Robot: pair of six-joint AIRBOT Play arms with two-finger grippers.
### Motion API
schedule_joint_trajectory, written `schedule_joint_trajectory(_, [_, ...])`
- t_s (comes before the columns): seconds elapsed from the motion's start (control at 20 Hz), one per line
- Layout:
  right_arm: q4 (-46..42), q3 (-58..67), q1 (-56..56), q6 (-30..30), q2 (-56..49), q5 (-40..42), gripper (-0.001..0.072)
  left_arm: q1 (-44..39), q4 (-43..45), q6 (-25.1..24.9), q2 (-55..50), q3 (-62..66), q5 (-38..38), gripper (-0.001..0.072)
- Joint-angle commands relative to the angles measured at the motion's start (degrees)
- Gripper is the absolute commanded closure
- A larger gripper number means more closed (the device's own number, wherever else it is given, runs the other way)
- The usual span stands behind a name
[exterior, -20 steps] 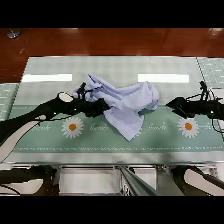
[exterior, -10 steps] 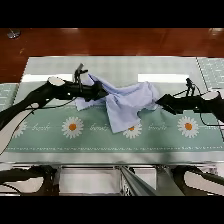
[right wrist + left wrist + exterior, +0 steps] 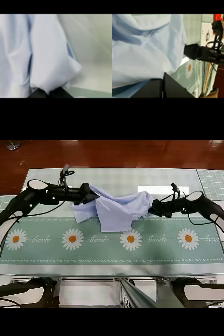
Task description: Fold the shirts.
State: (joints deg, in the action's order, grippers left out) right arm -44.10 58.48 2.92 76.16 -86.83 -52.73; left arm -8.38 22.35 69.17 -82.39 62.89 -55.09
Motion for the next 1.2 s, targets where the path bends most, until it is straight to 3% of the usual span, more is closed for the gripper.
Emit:
schedule_joint_trajectory(0.0, [-0.04,12.92,0.90,-0.22,1.60,-6.47,0.0690,3.63,0.13,-0.13,1.90,6.32,-5.27,0.0683])
schedule_joint_trajectory(0.25, [-5.11,47.69,1.40,2.29,9.40,-15.47,0.0690,8.61,1.11,0.09,8.76,31.06,-9.88,0.0683])
schedule_joint_trajectory(0.4, [-14.16,59.04,1.14,3.13,18.16,-23.37,0.0690,10.51,14.49,5.09,15.63,43.32,-13.84,0.0684])
schedule_joint_trajectory(0.5, [-19.85,58.95,1.14,3.19,26.36,-27.15,0.0690,10.93,27.21,8.61,22.29,46.90,-16.48,0.0683])
schedule_joint_trajectory(0.65, [-23.58,58.38,1.14,4.79,36.61,-29.97,0.0690,10.91,38.16,11.58,32.70,46.97,-19.63,0.0683])
schedule_joint_trajectory(0.85, [-23.96,56.02,1.14,7.39,45.40,-35.60,0.0690,10.91,44.02,11.72,42.21,46.73,-21.31,0.0683])
schedule_joint_trajectory(1.0, [-23.67,53.22,1.14,10.05,47.32,-41.29,0.0690,10.91,44.98,11.69,43.45,44.72,-23.54,0.0683])
schedule_joint_trajectory(1.15, [-20.96,41.35,1.14,11.23,49.16,-43.47,0.0690,10.86,44.50,11.72,42.60,35.45,-24.72,0.0683])
